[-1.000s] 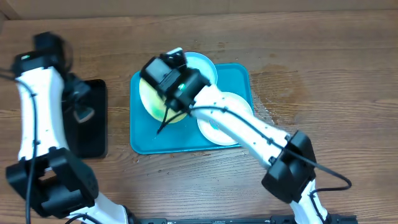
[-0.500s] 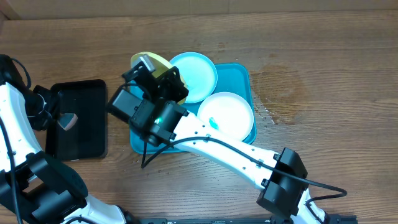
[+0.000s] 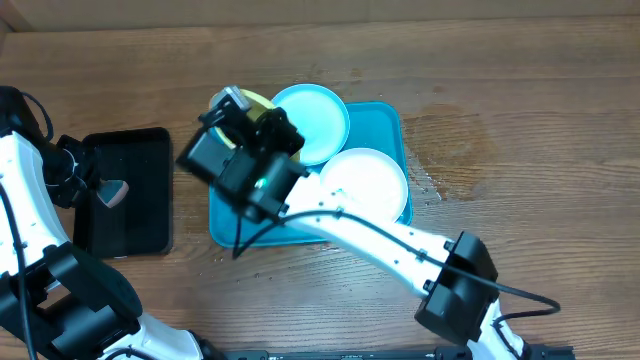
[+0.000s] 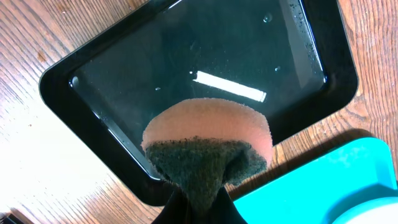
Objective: Clean dirty plates on tray and stack at the side
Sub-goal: 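Carry the yellow plate right and set it on the table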
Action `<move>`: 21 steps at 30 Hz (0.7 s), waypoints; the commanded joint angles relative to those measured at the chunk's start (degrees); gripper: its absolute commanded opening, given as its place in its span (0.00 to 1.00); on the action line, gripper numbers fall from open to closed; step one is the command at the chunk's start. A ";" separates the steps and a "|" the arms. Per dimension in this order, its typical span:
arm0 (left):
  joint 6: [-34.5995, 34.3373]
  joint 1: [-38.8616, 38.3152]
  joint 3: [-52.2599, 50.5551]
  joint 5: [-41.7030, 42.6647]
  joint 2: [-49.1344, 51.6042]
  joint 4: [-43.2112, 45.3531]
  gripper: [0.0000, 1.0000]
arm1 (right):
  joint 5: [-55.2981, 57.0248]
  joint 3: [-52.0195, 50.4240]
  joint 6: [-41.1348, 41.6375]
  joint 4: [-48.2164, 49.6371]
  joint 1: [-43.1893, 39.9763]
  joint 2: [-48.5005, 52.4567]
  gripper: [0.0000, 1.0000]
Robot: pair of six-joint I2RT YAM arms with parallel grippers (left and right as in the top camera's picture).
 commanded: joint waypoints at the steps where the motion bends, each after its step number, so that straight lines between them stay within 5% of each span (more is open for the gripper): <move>1: 0.55 -0.46 -0.26 1.05 -0.44 0.22 0.04 | -7.93 0.92 -1.09 -2.80 -3.37 -1.38 0.04; 4: 0.55 -0.46 -0.26 1.05 -0.44 0.26 0.04 | -7.82 0.92 6.88 -2.51 -3.78 -1.38 0.04; 8: 0.55 -0.50 -0.26 1.05 -0.44 0.26 0.04 | -15.41 0.92 -7.96 -5.64 -3.28 -1.33 0.04; 11: 0.79 -0.50 -0.26 1.03 -0.44 0.26 0.04 | -4.57 0.92 3.48 -4.13 -3.39 -1.33 0.04; 15: 0.79 -0.50 -0.26 1.05 -0.44 0.28 0.04 | -24.20 0.92 -1.49 -2.64 -4.52 -1.27 0.04; 21: 0.79 -0.50 -0.26 1.07 -0.44 0.20 0.04 | -31.87 0.92 12.81 -4.72 -13.38 -1.27 0.04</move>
